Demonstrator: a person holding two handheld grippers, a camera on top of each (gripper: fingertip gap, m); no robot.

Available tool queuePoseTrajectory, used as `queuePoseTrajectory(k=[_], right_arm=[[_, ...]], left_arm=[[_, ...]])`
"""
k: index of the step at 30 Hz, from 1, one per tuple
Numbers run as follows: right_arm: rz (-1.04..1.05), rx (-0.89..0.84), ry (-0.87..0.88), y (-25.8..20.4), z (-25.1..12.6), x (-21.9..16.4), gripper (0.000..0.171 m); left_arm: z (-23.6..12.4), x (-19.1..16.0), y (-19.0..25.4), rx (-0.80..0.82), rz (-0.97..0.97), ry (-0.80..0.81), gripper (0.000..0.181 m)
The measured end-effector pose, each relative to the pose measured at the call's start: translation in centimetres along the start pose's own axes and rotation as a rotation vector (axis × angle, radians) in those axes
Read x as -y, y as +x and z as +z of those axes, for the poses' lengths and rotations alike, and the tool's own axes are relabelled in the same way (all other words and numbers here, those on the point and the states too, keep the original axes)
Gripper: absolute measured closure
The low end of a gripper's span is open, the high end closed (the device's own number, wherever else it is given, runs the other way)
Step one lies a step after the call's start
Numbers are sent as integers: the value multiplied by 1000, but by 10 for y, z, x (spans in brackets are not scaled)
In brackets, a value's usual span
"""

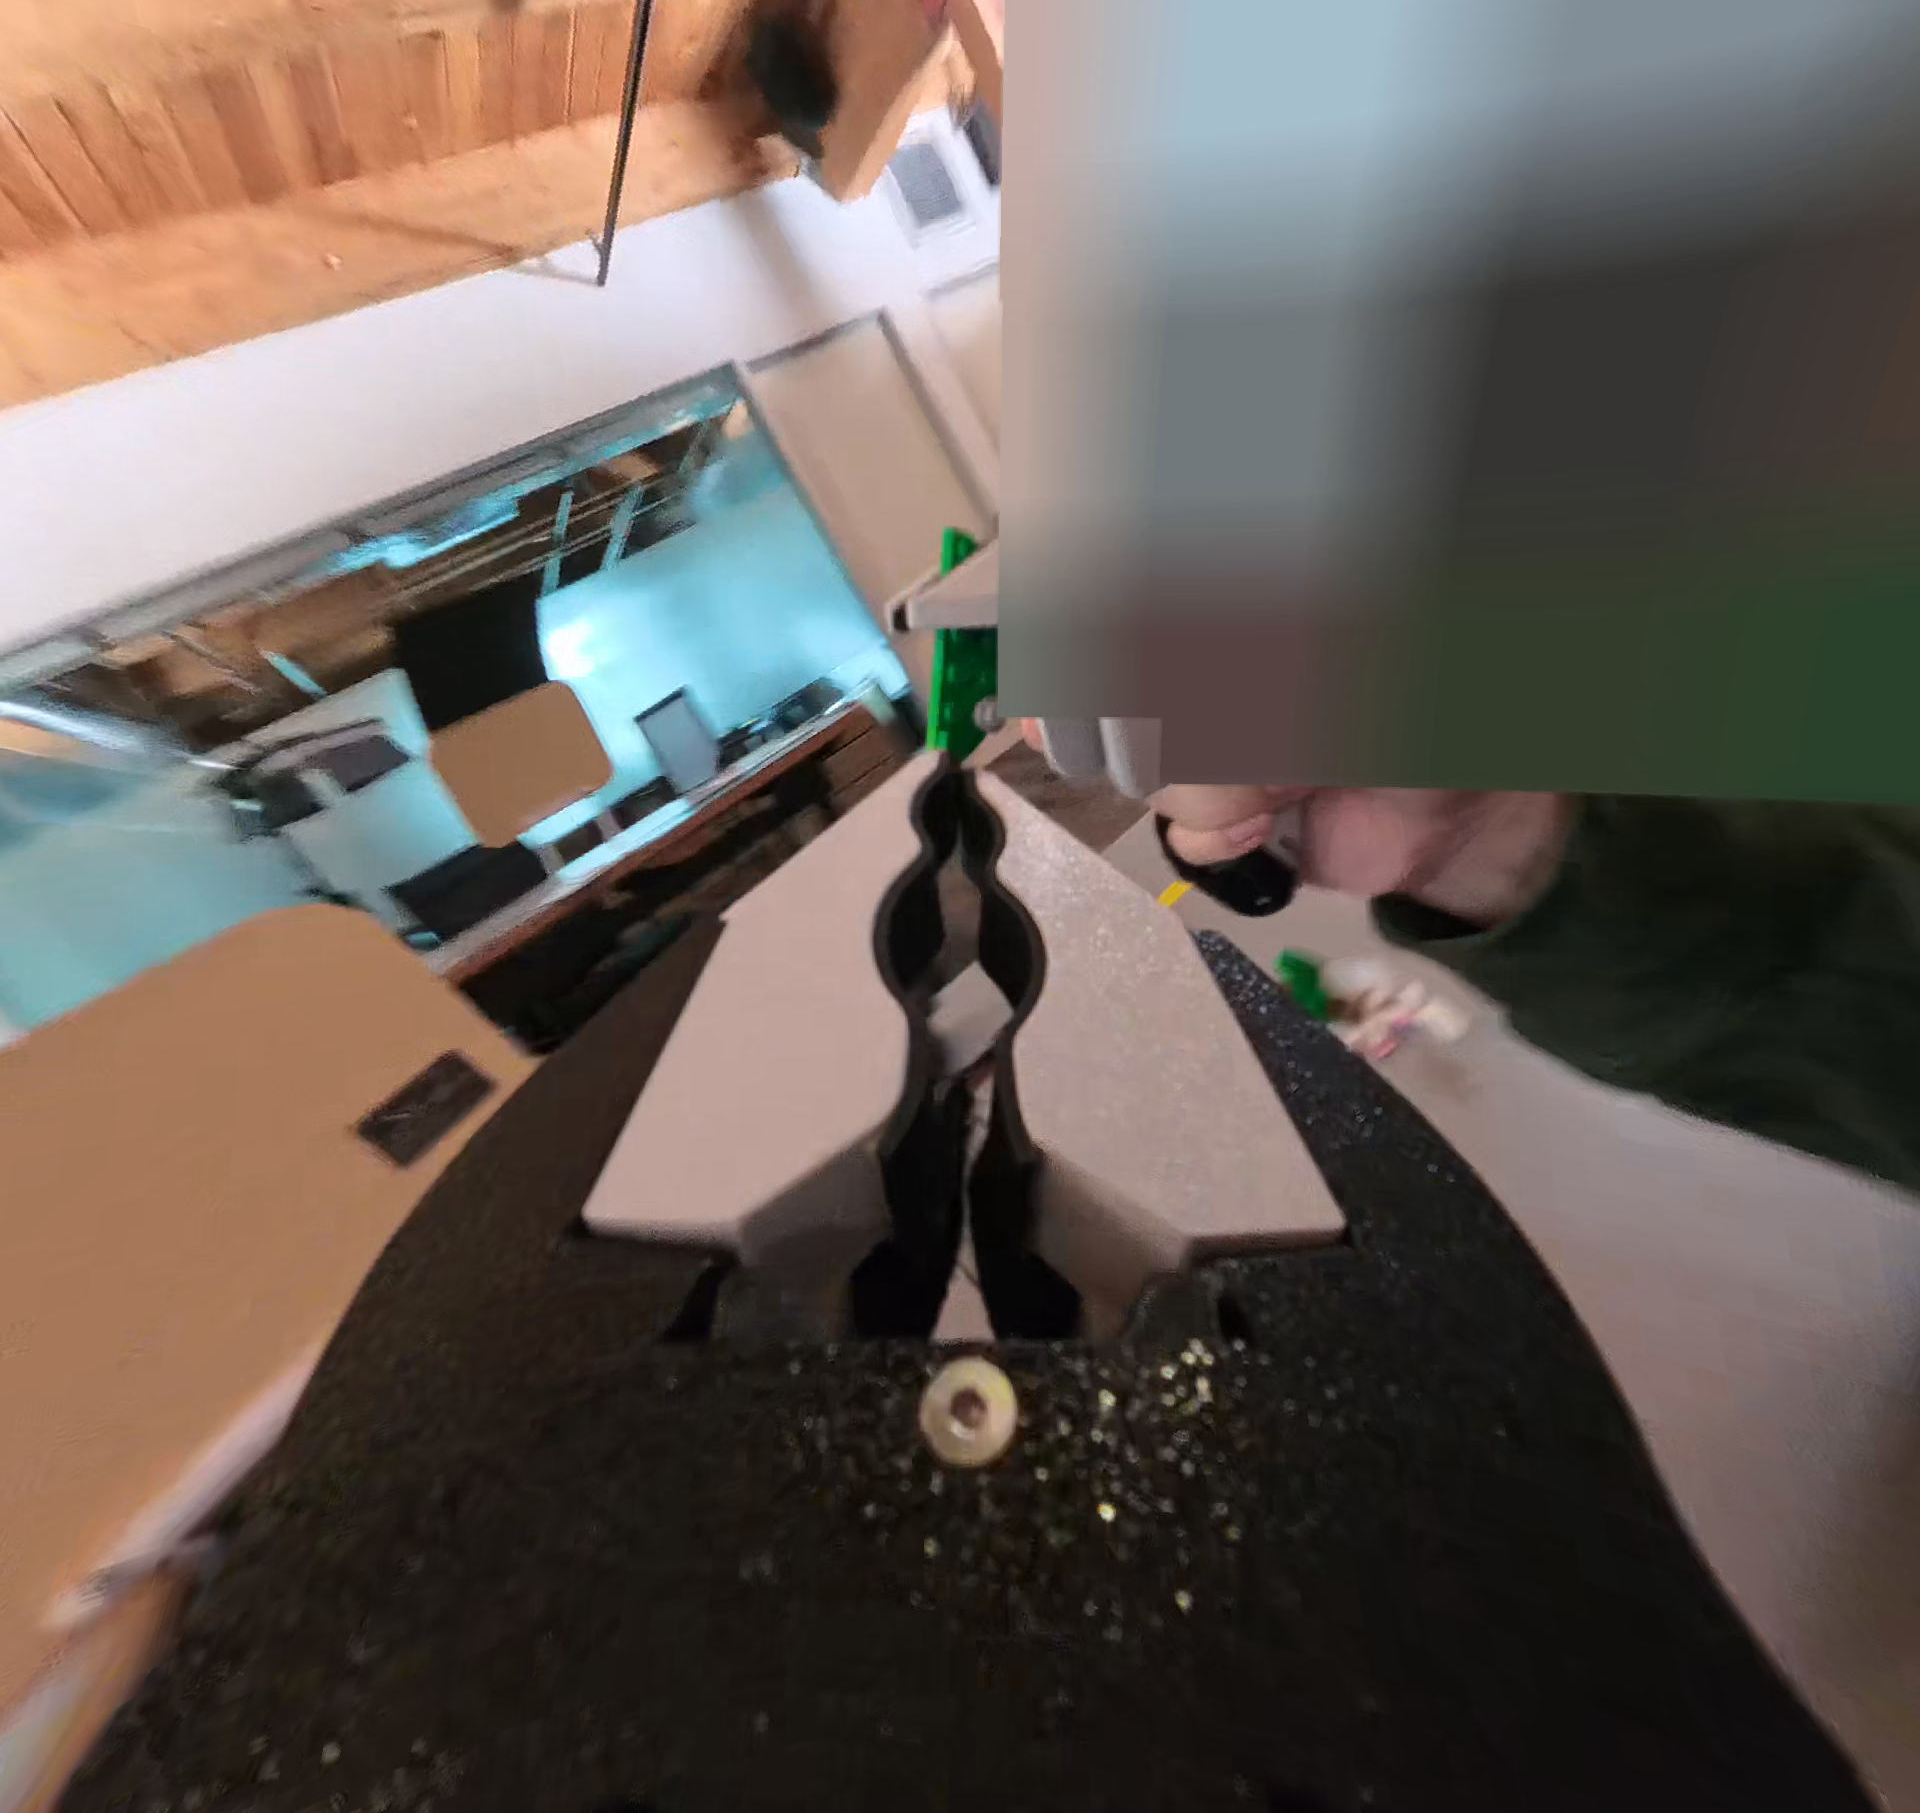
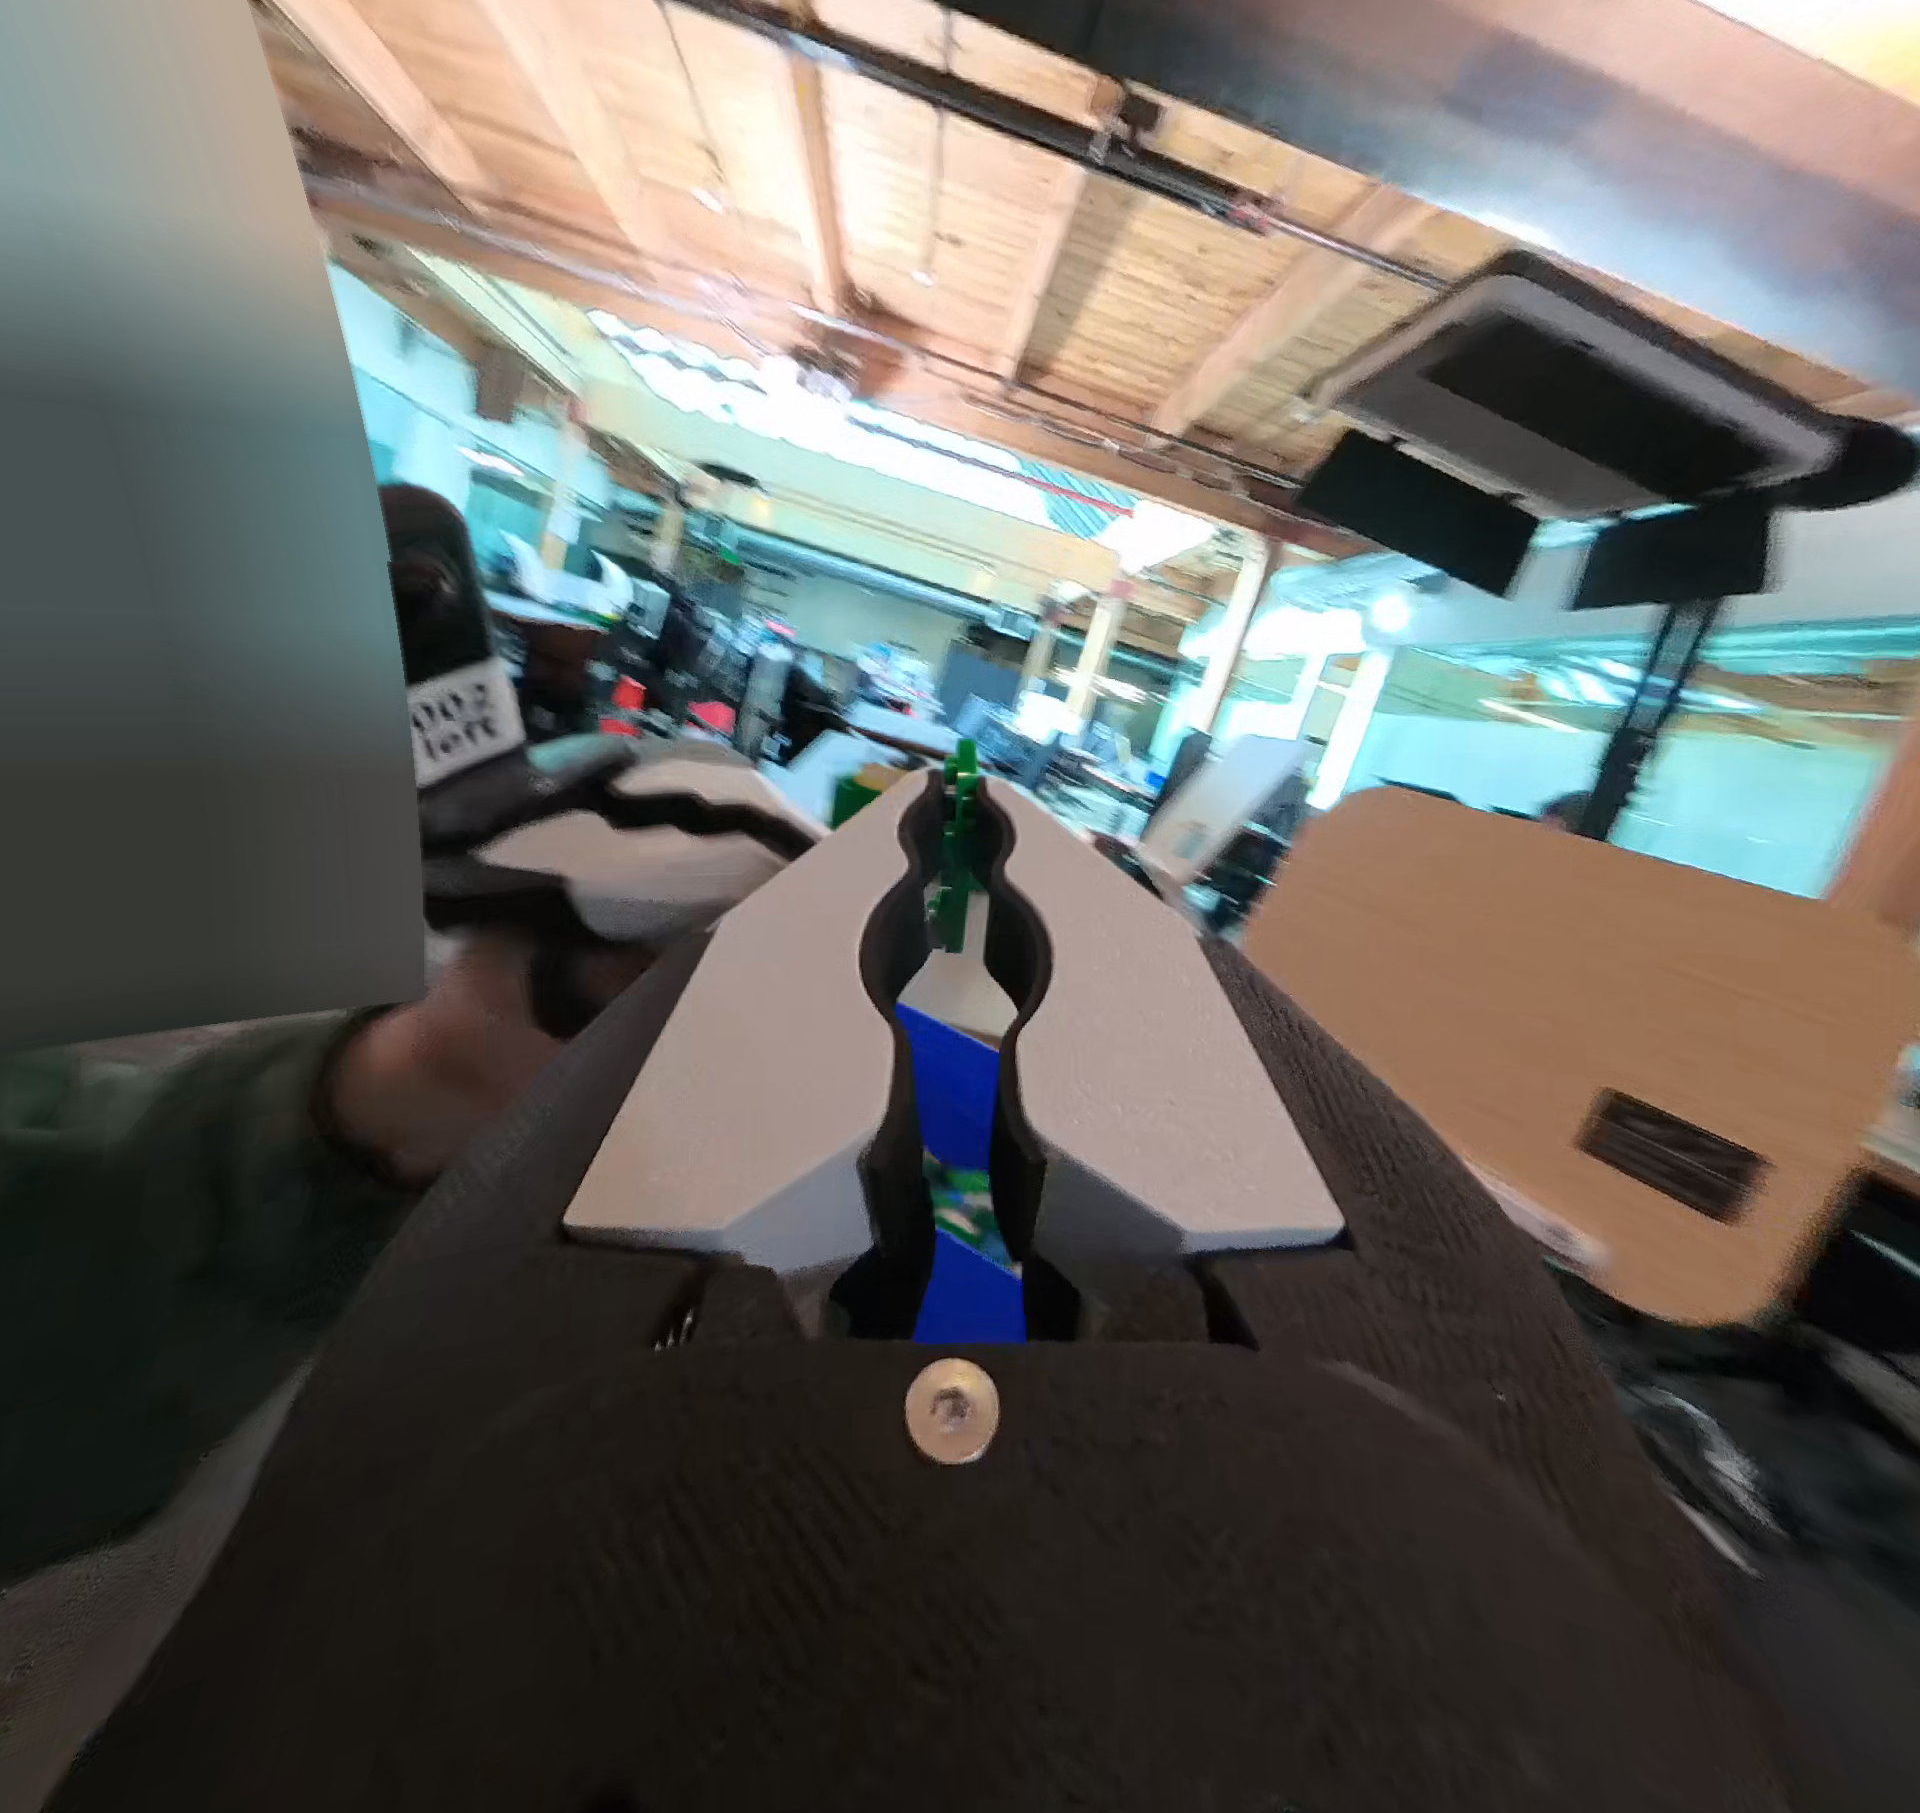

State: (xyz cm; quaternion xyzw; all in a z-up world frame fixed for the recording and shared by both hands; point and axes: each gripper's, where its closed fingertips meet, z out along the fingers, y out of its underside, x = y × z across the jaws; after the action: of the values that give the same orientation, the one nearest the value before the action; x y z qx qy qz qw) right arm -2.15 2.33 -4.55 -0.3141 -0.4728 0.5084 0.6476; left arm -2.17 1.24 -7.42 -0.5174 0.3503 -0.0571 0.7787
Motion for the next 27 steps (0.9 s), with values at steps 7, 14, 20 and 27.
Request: queuePoseTrajectory(k=[7, 14, 20, 27], right_arm=[[74, -1, 73, 11, -7, 4, 169], [2, 130, 345, -21, -10, 27, 169], [-27, 179, 395, -30, -13, 33, 170], [-80, 284, 183, -37, -19, 17, 170]], left_arm=[[0, -3, -2, -57, -214, 97, 181], [11, 14, 0, -94, -465, 237, 164], [8, 31, 14, -361, -761, 367, 175], [1, 22, 19, -309, -504, 241, 176]])
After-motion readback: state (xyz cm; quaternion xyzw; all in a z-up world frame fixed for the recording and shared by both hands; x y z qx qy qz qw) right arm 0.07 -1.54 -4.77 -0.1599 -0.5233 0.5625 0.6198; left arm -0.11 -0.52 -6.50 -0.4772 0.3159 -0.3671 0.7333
